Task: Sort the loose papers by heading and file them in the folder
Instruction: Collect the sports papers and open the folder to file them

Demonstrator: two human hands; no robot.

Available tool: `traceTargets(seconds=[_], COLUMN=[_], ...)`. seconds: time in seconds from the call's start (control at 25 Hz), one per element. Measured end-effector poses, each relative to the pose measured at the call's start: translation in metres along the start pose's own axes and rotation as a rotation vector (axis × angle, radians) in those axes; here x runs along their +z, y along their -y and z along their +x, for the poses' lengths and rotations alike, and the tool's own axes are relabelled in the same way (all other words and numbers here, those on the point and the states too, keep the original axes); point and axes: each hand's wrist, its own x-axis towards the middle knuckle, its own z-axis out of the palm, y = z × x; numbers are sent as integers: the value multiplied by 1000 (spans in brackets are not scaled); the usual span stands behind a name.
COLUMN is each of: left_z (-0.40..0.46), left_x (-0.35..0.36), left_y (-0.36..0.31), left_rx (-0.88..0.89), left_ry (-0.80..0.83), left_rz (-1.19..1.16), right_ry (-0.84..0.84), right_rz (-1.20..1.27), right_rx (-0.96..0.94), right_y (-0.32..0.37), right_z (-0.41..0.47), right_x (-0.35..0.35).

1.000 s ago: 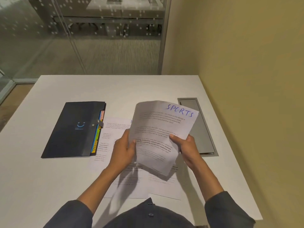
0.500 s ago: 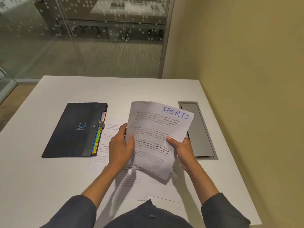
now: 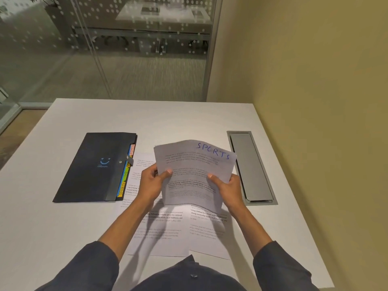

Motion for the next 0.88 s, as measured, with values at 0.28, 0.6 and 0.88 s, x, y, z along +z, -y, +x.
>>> traceTargets(seconds=[0.28, 0.6, 0.88], left_z=[0, 5, 4], left_x=[7, 4, 6], left_y=[-7, -6, 3], left_rx=[24, 72, 87], left_ry=[40, 117, 146], left_rz=[43, 80, 93], right_ry=[-14, 5, -36], right_rz=[-10, -13, 37], right_rx=[-121, -212, -182], right_y=[13, 22, 13], right_z=[-4, 1, -1], right_x=[-1, -8, -12])
